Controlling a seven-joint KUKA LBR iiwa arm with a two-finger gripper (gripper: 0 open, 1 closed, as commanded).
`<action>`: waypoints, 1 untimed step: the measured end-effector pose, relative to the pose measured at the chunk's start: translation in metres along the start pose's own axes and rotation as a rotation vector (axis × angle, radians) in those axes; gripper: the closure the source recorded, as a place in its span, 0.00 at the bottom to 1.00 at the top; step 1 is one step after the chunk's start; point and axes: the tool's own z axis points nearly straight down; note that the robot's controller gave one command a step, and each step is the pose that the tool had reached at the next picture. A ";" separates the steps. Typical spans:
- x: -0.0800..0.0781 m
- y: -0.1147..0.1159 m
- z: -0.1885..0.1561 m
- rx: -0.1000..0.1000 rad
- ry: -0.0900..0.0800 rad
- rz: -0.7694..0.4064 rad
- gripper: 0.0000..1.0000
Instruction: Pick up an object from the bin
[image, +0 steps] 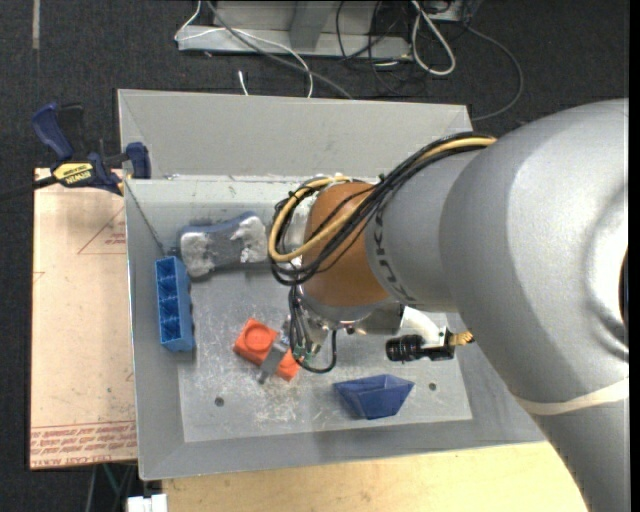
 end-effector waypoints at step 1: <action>0.000 0.000 0.000 0.000 0.000 0.000 1.00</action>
Offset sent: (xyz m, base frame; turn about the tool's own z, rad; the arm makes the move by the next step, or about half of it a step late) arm 0.0001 0.0000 0.0069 0.0001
